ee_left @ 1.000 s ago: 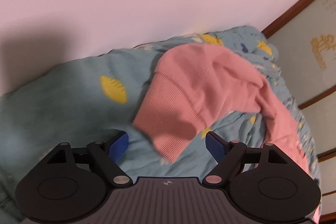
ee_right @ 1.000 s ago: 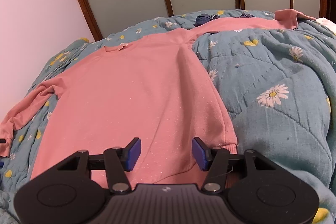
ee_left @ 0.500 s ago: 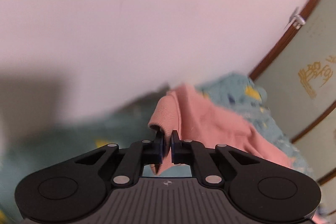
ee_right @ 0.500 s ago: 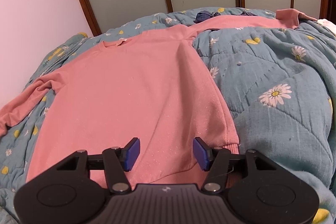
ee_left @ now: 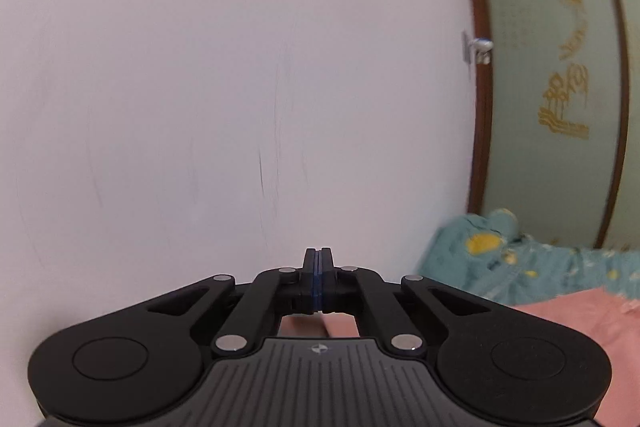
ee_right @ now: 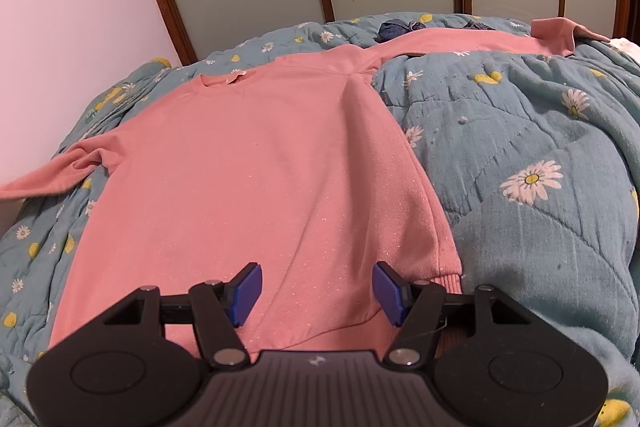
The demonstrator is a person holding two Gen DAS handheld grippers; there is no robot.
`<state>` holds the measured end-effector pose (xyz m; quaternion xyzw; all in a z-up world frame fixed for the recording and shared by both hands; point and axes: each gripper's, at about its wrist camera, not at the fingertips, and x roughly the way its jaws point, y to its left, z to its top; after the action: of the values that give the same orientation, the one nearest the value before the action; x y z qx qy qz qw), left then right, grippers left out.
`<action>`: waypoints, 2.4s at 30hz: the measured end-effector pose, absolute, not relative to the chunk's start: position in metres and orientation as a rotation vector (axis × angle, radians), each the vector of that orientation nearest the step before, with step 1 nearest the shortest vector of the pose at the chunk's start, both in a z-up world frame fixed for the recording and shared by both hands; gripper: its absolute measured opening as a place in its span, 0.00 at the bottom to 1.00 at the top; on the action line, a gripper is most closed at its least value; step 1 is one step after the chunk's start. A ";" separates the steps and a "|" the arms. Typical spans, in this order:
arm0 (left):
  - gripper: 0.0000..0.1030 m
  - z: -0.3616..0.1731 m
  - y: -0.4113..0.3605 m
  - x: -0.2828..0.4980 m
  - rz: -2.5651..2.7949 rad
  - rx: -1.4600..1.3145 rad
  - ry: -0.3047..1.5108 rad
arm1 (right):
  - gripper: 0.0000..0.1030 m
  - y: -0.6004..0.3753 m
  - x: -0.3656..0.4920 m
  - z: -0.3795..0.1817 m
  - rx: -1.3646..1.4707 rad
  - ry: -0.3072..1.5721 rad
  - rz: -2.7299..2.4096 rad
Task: Fold clothes
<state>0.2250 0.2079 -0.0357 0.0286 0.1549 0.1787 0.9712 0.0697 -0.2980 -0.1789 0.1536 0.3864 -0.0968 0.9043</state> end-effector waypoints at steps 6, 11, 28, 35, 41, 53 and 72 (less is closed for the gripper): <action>0.11 -0.071 0.228 0.228 0.311 -0.168 0.495 | 0.60 -0.299 0.070 -0.179 0.319 0.799 -0.196; 0.50 -0.133 0.223 0.225 0.279 -0.480 0.612 | 0.60 -0.299 0.070 -0.179 0.319 0.799 -0.195; 0.54 -0.226 0.227 0.267 0.257 -1.042 0.603 | 0.61 -0.297 0.073 -0.181 0.310 0.816 -0.197; 0.49 -0.215 0.213 0.289 0.304 -0.807 0.513 | 0.61 -0.294 0.077 -0.183 0.287 0.838 -0.211; 0.03 -0.176 0.176 0.302 0.344 -0.134 0.399 | 0.62 -0.291 0.082 -0.186 0.257 0.865 -0.223; 0.07 -0.160 0.190 0.303 0.477 0.102 0.378 | 0.67 -0.286 0.085 -0.187 0.227 0.884 -0.218; 0.88 -0.184 0.159 0.263 0.437 0.277 0.748 | 0.67 -0.290 0.082 -0.186 0.242 0.871 -0.204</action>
<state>0.2629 0.1593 -0.1836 0.1336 0.3611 0.2109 0.8985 0.0819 -0.2901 -0.1856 0.1166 0.4202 -0.0985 0.8945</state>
